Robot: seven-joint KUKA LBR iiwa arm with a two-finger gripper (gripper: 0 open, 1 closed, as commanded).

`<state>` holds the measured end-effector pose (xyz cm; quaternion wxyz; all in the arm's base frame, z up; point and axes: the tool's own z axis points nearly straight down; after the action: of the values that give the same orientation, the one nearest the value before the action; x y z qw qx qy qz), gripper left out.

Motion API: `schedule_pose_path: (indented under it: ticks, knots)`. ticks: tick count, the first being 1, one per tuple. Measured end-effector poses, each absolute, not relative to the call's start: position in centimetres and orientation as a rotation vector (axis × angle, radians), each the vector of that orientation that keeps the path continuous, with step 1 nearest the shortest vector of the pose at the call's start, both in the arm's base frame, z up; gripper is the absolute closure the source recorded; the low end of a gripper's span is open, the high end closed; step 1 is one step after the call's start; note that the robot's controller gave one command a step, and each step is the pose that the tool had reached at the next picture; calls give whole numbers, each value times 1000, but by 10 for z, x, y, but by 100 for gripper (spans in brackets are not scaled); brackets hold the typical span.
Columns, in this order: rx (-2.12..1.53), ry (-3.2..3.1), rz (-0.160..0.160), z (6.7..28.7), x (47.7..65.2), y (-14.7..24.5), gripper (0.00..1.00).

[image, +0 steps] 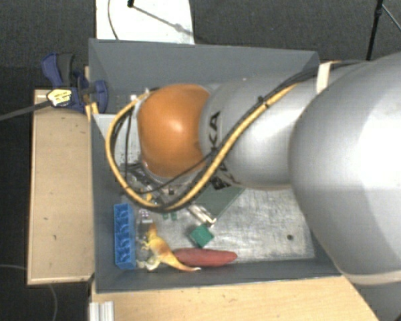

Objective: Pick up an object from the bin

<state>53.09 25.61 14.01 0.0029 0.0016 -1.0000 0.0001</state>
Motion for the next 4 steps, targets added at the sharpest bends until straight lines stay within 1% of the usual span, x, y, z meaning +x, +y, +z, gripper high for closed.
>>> schedule_pose_path:
  ticks: [1,2,3,4]
  knots:
    - [-3,-3143,-2,145,533,255,0]
    - [208,-3146,-9,118,515,238,0]
    - [482,-3119,-19,83,497,221,0]
    - [785,-3056,-38,85,518,193,100]
